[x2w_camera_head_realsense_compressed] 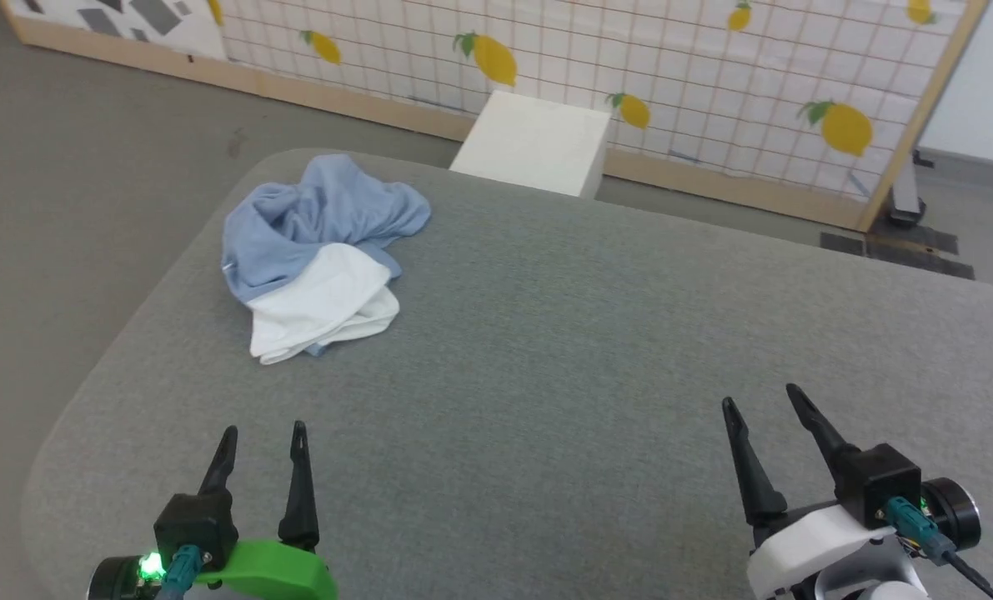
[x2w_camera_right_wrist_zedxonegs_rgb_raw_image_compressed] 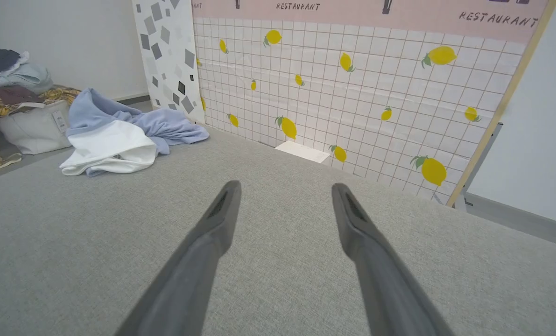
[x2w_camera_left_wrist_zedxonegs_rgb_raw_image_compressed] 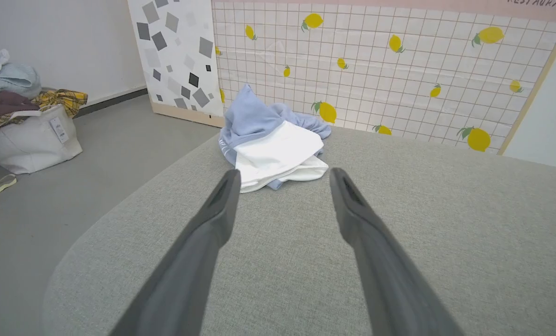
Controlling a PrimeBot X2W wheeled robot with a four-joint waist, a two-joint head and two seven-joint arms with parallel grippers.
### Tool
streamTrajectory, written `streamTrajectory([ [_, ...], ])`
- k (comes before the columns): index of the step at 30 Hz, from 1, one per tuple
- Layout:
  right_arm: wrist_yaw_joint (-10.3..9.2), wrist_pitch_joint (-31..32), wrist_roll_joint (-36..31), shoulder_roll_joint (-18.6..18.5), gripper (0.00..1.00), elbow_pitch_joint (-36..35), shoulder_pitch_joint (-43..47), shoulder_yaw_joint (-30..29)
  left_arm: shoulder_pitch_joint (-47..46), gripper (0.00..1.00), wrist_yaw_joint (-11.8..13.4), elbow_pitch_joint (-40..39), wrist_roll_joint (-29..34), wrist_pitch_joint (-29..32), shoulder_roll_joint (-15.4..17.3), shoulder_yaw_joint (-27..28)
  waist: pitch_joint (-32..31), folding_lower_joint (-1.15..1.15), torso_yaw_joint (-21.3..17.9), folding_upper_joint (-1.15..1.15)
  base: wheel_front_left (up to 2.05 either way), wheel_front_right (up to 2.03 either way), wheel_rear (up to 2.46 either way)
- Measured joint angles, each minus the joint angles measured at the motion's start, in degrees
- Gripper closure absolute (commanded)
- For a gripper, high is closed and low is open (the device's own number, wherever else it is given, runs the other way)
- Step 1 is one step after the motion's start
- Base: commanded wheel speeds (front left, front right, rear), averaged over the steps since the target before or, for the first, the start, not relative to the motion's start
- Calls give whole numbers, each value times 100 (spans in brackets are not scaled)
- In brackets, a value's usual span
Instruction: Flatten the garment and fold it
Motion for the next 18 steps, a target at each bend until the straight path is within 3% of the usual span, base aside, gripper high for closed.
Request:
streamTrajectory([
  [18,1,-204,45,1,0,225,-8,110,116,0,0,56,-60,-220,0,48,-102,0,476,0,0,0,0],
])
